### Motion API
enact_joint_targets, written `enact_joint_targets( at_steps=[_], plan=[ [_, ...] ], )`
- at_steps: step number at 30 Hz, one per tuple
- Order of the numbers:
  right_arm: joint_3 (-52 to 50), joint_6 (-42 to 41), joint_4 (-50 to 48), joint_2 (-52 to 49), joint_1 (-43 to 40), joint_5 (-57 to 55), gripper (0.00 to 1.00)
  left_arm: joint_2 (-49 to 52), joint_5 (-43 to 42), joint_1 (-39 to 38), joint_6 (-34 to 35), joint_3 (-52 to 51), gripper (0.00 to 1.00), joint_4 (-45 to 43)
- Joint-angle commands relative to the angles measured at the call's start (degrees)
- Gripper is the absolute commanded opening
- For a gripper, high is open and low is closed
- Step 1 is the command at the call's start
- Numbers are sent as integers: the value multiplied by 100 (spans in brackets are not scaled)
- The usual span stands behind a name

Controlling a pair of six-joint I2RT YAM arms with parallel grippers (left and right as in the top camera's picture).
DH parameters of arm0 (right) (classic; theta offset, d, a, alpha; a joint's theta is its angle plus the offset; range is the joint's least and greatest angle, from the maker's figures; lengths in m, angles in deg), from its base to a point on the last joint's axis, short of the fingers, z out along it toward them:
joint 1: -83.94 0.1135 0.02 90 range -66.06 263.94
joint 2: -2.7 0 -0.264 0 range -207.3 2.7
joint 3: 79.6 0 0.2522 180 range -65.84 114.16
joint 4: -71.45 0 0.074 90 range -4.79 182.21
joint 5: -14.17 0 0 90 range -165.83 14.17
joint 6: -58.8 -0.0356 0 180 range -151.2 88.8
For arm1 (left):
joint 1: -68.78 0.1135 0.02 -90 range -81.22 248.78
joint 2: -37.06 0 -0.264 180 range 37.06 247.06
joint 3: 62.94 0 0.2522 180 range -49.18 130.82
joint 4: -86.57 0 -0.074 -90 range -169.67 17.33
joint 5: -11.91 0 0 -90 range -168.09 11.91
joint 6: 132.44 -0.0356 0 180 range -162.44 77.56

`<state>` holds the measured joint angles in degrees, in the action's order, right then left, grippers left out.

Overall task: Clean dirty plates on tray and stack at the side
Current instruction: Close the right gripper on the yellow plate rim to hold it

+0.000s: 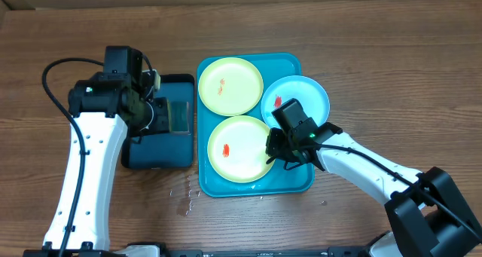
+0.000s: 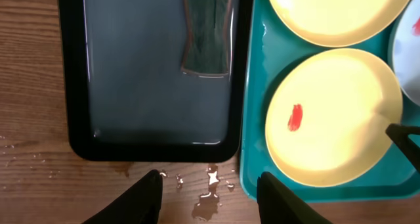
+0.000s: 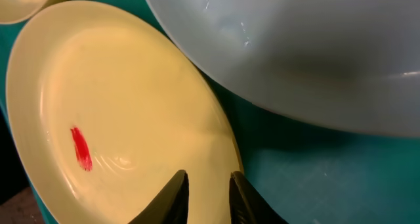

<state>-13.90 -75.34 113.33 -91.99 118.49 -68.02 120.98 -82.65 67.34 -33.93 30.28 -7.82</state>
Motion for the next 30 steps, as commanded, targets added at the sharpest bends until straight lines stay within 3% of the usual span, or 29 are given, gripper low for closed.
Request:
enact_joint_targets(
  at_steps=[1,9,14,24,30],
  plan=[
    [22,-168,-17,-79,-15,-28,24,42,-85,-11,-98,-223,49,-166],
    [79,-109,125,-122,-15,-291,24,42,-85,-11,-101,-435,49,-546],
    [313,111,11,-74,-11,42,32,42,-83,-11,-103,-437,49,-549],
    [817,302,1329,9,-22,-647,39,42,-85,-11,-103,-437,49,-551],
    [640,61,1416,-72,-9,-459,38,42,-85,-11,-103,-437,50,-551]
  ],
)
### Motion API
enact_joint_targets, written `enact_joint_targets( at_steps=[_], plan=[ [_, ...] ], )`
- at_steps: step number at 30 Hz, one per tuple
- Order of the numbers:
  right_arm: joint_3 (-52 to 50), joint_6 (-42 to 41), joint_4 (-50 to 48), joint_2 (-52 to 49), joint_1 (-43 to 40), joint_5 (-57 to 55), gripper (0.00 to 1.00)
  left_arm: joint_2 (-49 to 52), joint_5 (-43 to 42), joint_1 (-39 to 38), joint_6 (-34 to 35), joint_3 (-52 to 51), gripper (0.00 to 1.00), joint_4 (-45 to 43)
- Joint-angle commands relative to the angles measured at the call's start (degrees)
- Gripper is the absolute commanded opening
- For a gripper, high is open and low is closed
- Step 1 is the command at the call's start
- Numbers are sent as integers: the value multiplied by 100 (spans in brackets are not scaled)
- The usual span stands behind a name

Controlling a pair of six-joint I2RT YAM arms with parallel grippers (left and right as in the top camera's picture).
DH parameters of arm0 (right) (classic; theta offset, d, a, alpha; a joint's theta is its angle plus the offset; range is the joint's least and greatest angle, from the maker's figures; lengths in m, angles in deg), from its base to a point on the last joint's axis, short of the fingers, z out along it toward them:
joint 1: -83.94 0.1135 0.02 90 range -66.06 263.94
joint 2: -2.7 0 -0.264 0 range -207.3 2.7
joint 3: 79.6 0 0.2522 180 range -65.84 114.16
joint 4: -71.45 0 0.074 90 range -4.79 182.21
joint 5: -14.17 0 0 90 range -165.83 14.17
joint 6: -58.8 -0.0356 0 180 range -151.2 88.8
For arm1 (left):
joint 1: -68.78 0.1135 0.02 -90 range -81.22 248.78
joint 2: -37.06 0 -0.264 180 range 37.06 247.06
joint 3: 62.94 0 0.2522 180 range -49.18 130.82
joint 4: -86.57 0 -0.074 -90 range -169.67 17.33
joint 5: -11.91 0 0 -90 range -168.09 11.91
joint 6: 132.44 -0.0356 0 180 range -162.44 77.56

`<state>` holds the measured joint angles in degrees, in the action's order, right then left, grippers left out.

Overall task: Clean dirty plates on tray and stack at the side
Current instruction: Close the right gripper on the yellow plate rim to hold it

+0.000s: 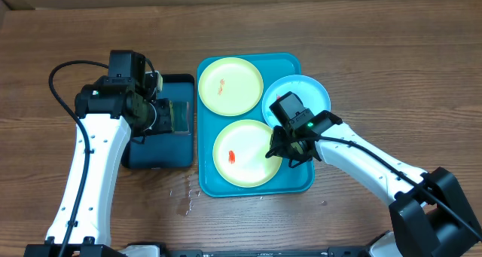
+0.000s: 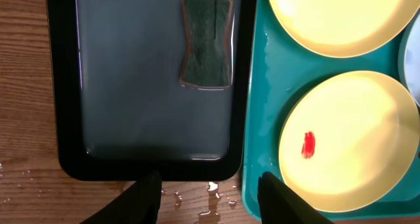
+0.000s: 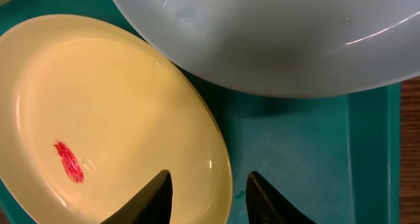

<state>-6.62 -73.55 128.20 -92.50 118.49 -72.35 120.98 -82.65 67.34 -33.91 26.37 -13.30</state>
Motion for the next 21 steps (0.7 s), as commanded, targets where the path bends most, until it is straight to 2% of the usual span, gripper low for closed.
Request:
enact_joint_targets(
  at_steps=[1,4,12,16,18,21],
  plan=[
    [-111,-116,-151,-55,-9,7,38,42,-85,-11,-105,-46,49,-2],
    [-116,-116,-358,-199,-11,177,32,42,-85,-11,-105,-46,50,-2],
    [-125,-415,-400,-597,-11,400,30,42,-85,-11,-105,-46,50,44],
    [114,-273,-365,-468,-15,411,24,42,-87,-11,-105,-46,50,46],
    [289,-214,-306,-354,-15,411,24,42,-87,-11,-105,-46,50,44],
    [575,55,-26,-232,-17,407,32,42,-87,-11,-105,-46,50,52]
  ],
)
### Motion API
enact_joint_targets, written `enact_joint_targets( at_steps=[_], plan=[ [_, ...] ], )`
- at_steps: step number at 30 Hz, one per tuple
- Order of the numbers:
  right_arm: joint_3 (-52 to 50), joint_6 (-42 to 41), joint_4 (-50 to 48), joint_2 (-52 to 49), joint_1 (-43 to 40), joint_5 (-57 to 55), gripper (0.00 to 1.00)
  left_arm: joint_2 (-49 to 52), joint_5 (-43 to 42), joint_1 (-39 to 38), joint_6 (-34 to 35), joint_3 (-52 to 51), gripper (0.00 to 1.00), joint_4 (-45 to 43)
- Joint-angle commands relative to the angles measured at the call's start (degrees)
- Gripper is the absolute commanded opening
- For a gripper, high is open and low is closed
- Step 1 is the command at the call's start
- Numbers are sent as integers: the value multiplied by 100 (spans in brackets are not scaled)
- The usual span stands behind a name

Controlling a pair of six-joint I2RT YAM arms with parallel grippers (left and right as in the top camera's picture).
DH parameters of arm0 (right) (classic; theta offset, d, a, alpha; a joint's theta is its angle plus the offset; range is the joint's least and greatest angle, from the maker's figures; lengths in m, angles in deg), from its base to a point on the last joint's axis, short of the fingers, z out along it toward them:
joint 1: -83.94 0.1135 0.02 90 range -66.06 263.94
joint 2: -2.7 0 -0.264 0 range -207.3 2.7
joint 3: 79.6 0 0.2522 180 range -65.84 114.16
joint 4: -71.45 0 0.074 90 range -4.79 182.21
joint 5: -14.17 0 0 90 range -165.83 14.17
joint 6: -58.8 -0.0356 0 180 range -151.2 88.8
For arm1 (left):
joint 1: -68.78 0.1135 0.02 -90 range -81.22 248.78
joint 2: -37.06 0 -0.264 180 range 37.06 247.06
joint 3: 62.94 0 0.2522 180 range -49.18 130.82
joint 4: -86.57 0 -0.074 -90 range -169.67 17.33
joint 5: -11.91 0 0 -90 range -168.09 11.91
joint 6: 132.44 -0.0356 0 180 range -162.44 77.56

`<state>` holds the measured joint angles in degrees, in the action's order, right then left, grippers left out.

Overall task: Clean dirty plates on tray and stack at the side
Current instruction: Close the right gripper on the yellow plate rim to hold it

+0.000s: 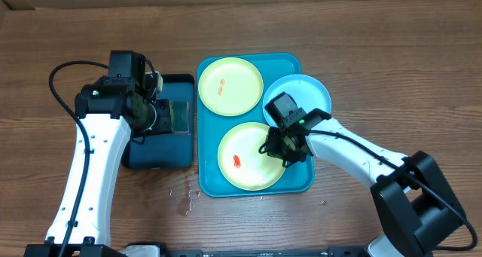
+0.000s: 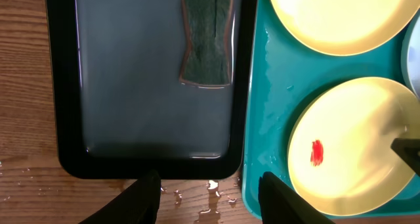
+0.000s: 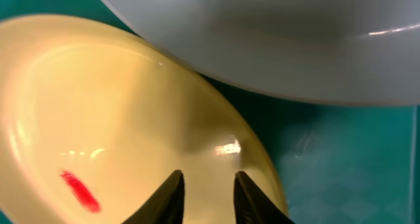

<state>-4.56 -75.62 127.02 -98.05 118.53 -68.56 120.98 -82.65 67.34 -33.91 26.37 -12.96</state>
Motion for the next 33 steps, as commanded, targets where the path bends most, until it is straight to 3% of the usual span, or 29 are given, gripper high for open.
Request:
enact_joint_targets(
  at_steps=[1,4,9,18,28,31,33],
  plan=[
    [455,341,229,348,-22,-17,33,42,-87,-11,-103,-46,51,31],
    [584,424,702,356,-33,-361,42,42,-85,-11,-105,-46,50,66],
    [461,420,1307,341,-131,-612,42,42,-87,-11,-103,-46,51,63],
    [232,387,883,192,-125,-70,42,42,-105,-11,-66,-46,52,98],
    [155,245,710,-153,-160,-188,43,42,-103,-11,-66,-46,52,210],
    [155,243,664,-153,-199,-149,42,42,-103,-11,-66,-46,52,199],
    [155,243,669,-153,-199,-22,34,42,-101,-11,-66,-46,52,199]
  ],
)
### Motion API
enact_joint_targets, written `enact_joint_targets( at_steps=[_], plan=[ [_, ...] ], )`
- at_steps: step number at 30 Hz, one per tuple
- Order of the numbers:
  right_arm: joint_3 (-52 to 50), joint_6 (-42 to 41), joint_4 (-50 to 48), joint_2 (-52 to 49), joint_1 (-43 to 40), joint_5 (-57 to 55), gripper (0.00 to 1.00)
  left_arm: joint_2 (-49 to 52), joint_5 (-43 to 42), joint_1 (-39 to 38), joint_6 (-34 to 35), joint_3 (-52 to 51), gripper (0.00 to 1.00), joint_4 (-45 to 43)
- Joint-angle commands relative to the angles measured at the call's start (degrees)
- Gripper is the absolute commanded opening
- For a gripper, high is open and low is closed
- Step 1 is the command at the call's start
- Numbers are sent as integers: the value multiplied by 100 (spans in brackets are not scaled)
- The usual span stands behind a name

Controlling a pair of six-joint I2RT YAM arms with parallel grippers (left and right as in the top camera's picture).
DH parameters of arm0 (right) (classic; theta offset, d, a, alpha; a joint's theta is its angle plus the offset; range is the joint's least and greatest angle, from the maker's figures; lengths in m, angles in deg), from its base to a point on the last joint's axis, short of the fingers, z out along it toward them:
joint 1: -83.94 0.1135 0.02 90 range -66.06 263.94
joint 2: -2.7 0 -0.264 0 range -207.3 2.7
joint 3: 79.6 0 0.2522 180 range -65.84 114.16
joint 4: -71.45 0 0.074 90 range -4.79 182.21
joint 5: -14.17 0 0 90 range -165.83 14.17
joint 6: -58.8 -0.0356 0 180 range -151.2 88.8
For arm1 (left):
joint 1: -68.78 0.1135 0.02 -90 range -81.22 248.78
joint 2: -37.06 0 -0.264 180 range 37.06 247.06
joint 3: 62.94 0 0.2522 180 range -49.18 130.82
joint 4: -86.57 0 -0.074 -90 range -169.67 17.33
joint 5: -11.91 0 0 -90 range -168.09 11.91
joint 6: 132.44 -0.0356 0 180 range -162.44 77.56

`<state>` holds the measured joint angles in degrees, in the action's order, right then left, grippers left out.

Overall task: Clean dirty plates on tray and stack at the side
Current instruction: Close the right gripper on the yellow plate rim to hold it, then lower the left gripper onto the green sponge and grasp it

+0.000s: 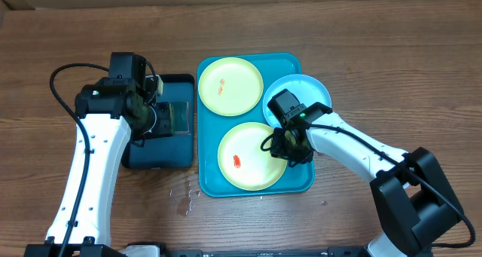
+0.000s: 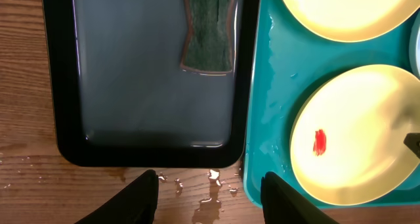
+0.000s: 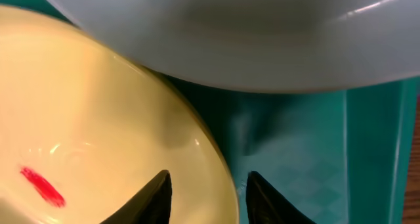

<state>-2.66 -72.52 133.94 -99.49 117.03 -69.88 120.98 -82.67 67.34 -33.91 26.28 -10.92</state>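
Note:
On the teal tray [image 1: 202, 160] lie two yellow plates, one at the back [image 1: 230, 85] and a nearer one [image 1: 252, 156] with a red smear [image 2: 319, 142]. A blue plate [image 1: 301, 96] leans over the tray's right rim. My right gripper [image 3: 209, 194] is open, its fingers astride the nearer yellow plate's right rim [image 3: 216, 178], just under the blue plate [image 3: 230, 33]. My left gripper [image 2: 210, 194] hangs open over the wood at the near edge of the black tray [image 2: 50, 73], where a green sponge [image 2: 209, 32] lies in water.
Water drops [image 1: 184, 194] are spattered on the wooden table in front of the black tray. The black tray stands right against the teal tray's left side. Bare wood lies to the right of the teal tray and along the back.
My right gripper's fingers stand wider apart on the nearer yellow plate's rim than before. The plate lies where it was. My left gripper has shifted slightly toward the table's front edge.
First my right gripper's fingers were close together at the nearer yellow plate's right rim. Then they were apart, then close again, and now apart. Over these moments the plate shifted rightward in the tray. My left gripper stayed open over the black tray's near edge.

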Motion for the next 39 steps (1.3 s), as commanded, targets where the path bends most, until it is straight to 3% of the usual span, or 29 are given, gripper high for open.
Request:
enact_joint_targets(
  at_steps=[1,3,5,13,22,28,39],
  plan=[
    [-35,-70,-35,-9,-48,195,30,42,-98,-11,-66,-37,52,-4],
    [-35,-83,-98,-9,-31,417,22,42,-98,-11,-66,-37,52,-2],
    [-35,-186,-195,-9,-31,599,21,42,-98,-11,-66,-37,52,-2],
    [-37,-450,-363,-9,-24,243,21,42,-98,-11,-66,-37,53,-2],
    [-94,238,-439,-11,214,160,25,42,-96,-11,-85,-37,54,-2],
    [-94,164,-439,-11,216,162,4,42,-98,-11,-83,-37,53,22],
    [-98,-111,-800,-11,208,162,4,44,-96,-11,-79,-522,47,-328]
  ],
)
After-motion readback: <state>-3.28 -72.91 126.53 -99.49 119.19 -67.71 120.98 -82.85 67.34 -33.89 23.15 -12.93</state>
